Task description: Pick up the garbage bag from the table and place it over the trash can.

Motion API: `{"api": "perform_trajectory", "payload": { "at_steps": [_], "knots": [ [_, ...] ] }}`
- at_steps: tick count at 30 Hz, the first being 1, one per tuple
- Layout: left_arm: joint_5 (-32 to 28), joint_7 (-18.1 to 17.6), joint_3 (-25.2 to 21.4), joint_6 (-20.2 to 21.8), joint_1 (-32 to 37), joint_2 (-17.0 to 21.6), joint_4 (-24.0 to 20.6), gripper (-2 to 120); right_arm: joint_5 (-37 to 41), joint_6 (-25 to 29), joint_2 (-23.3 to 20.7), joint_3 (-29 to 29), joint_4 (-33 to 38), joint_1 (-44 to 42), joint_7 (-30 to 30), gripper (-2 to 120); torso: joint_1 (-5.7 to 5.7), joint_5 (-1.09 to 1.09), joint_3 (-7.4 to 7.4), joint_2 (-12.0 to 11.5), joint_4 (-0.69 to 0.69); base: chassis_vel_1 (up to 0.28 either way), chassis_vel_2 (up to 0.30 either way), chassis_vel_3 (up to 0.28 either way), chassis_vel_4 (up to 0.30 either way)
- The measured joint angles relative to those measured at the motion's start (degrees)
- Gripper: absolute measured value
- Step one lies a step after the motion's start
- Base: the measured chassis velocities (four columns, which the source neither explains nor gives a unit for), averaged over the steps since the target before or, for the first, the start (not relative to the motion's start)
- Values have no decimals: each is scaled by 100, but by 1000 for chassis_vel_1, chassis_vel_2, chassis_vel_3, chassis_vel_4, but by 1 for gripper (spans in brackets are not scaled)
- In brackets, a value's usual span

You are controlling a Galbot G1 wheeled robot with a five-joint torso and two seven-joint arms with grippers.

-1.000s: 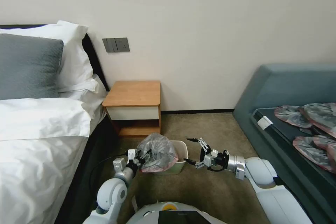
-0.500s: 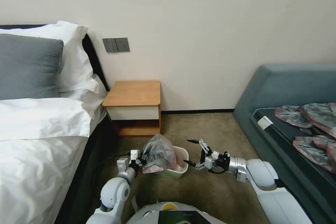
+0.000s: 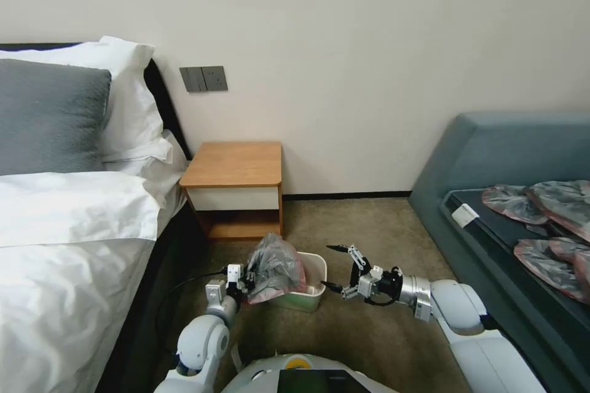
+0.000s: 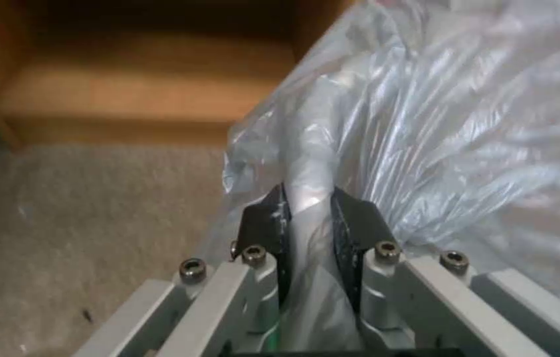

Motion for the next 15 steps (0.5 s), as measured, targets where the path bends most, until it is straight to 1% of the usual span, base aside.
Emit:
{"api": "perform_trajectory", "payload": {
  "at_steps": [1,2,3,4,5,6,7,8,9,11,13,14,15],
  "knots": [
    [28,-46,9,-212,43,-8,-11,11,-9,0,-5,-61,11,10,207,100,0,0,0,0,0,0,0,0,0],
    [137,-134,32,-875,139,-16,-10,11,59,-90,-30,-263,65,0,966,100,0,2,0,0,2,0,0,0,0],
    [158,-171,62,-1339,196,-16,13,11,144,-239,-49,-423,134,-35,1604,100,0,2,0,0,2,0,0,0,0],
    [158,-171,62,-1339,196,-16,13,11,144,-239,-49,-423,134,-35,1604,100,0,2,0,0,2,0,0,0,0],
    [160,-226,99,-1767,249,-11,17,11,249,-573,-68,-637,257,-87,2514,100,0,0,0,0,2,0,0,0,0],
    [161,-258,112,-2085,292,1,7,11,392,-965,-91,-868,376,-129,3327,100,0,1,0,0,0,0,0,0,0],
    [161,-279,123,-2430,336,21,-37,11,692,-1376,-131,-1144,513,-142,4059,100,0,2,0,0,0,0,0,0,0],
    [190,-280,124,-2672,361,37,-76,11,1024,-1680,-174,-1404,652,-140,4566,100,0,2,0,0,1,0,0,0,0],
    [190,-280,124,-2672,361,37,-76,11,1024,-1680,-174,-1404,652,-140,4566,100,0,2,0,0,1,0,0,0,0],
    [286,-279,110,-3075,389,48,-87,11,1624,-2094,-257,-1749,880,-113,5064,100,0,2,0,0,1,0,0,0,0],
    [376,-278,86,-3440,410,50,-38,11,2190,-2422,-353,-1985,1130,-55,5193,100,0,2,0,0,0,0,0,0,0],
    [376,-278,86,-3440,410,50,-38,11,2190,-2422,-353,-1985,1130,-55,5193,100,0,2,0,0,0,0,0,0,0],
    [404,-278,82,-3621,420,54,5,11,2521,-2642,-428,-2115,1285,3,5216,100,0,3,-1,0,1,0,0,0,0]
  ]
}}
